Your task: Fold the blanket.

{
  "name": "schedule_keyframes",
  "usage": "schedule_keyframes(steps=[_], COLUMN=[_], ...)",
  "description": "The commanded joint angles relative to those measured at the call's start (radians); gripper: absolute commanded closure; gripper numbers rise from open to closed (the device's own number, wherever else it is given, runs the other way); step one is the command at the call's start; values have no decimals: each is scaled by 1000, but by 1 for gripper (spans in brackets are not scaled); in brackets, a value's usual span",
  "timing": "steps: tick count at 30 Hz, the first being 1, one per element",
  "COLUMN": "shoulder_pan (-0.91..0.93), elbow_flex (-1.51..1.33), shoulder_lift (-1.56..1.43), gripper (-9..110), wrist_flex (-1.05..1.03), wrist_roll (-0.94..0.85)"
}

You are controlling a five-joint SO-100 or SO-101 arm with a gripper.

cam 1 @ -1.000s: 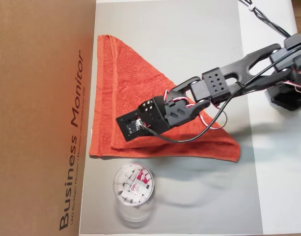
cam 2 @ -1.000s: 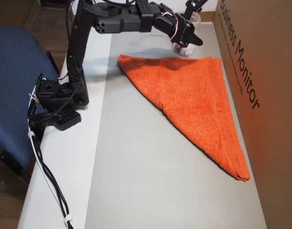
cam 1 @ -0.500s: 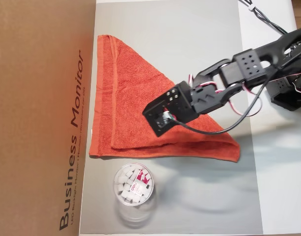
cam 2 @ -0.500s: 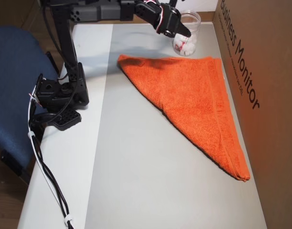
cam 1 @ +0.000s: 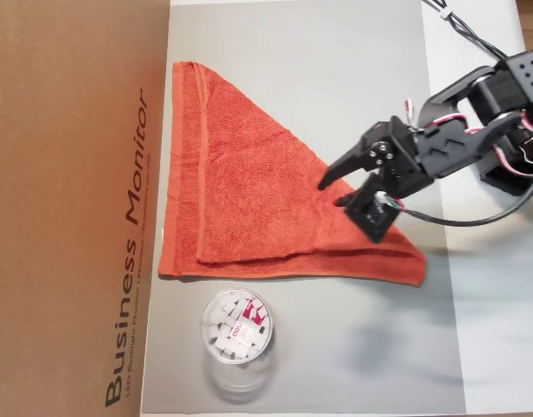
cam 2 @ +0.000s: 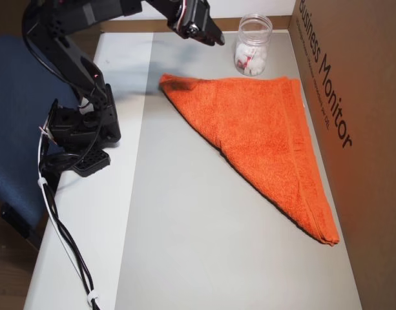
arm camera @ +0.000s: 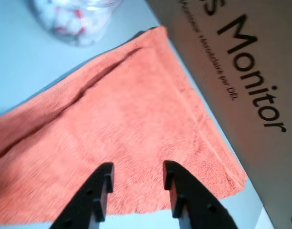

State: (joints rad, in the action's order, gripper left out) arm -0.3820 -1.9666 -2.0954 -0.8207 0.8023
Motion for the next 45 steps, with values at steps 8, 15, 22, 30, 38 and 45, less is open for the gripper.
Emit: schedule_keyframes(steps=[8, 15, 22, 30, 38, 45], shoulder_pan=[-147, -244, -322, -373, -405, -436], elbow_flex=[-92, -149, -224, -278, -347, -364], shoulder_lift=[-183, -190, -190, -173, -173, -173], gripper=[92, 92, 92, 92, 87, 84], wrist_flex=[-95, -95, -95, -95, -97, -144], wrist_roll=[-41, -43, -41, -43, -26, -25])
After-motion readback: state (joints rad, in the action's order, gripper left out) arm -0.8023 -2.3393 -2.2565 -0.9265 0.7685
